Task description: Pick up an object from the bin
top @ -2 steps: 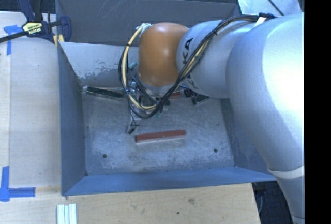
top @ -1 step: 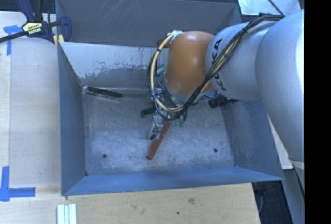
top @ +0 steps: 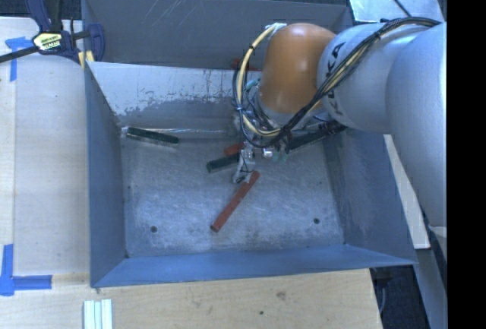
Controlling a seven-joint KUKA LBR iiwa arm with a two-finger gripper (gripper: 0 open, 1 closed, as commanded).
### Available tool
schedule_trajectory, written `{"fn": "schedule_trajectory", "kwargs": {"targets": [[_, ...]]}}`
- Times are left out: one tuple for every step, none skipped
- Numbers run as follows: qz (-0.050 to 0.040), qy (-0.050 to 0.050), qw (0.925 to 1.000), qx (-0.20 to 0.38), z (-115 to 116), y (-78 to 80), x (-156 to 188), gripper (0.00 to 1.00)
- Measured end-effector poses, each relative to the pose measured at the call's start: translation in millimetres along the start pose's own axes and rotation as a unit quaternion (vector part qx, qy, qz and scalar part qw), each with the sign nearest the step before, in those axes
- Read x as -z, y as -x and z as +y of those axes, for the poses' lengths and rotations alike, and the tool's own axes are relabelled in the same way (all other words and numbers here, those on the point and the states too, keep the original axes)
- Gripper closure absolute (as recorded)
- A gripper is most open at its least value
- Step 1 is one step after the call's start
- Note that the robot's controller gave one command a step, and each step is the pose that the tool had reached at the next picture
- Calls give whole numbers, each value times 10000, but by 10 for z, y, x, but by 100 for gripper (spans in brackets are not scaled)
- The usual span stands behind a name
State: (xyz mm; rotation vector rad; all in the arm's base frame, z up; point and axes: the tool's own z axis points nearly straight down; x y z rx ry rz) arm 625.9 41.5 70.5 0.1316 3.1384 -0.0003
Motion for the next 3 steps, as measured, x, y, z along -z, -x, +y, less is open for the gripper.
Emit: {"fn": "schedule_trajectory", "kwargs": {"targets": [[-16,7,10000,-7,18,-3,8,100],[13,-3,9999,164,-29,-45,17,100],[-60,-4,9999,-148,-628,-25,1332,100]]}}
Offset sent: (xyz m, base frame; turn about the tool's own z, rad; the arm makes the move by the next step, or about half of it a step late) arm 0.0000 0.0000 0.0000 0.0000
